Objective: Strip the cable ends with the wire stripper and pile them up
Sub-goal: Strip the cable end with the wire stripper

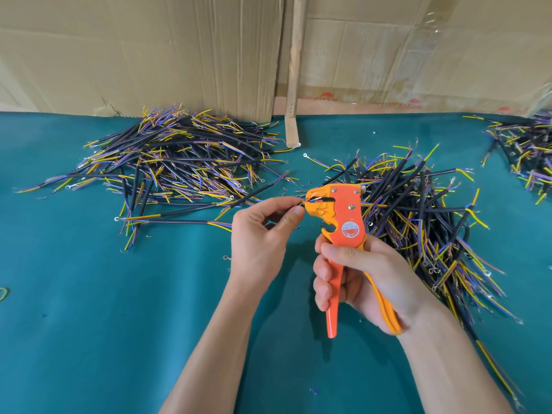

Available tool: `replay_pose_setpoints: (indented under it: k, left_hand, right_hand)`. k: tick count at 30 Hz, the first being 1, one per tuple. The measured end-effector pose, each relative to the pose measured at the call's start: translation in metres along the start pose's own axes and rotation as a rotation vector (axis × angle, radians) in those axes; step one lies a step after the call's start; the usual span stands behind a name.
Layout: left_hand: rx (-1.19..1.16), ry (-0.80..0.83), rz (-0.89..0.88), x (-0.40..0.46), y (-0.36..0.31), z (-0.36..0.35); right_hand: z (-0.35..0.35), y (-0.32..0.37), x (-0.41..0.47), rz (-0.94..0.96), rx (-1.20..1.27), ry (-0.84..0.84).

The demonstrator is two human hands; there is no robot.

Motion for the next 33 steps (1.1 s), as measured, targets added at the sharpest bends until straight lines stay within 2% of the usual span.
replay_pose_setpoints:
  k: [16,25,33]
  left_hand:
    - [0.018,-0.012,-0.020,-0.001,-0.005,-0.002]
    - [0.055,-0.016,-0.093,-0.002,-0.013,-0.003]
    - [-0.057,-0.113,0.068,-0.001,-0.003,-0.002]
  right_hand:
    - [0.003,0.003,-0.003,0.005,-0.029,-0.032]
    - [0.003,0.001,-0.001,-0.010,-0.031,-0.039]
    - [0.003,0.001,-0.003,-0.038,-0.021,0.021]
Point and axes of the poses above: each hand's wrist, its own x-axis towards the middle knuckle, its own z-axis out of the back of the hand, y = z × x, the point moved 7 cm from there along x, towards the middle knuckle, and after that the axes turned 4 degrees about x, right-handed, at the moved point
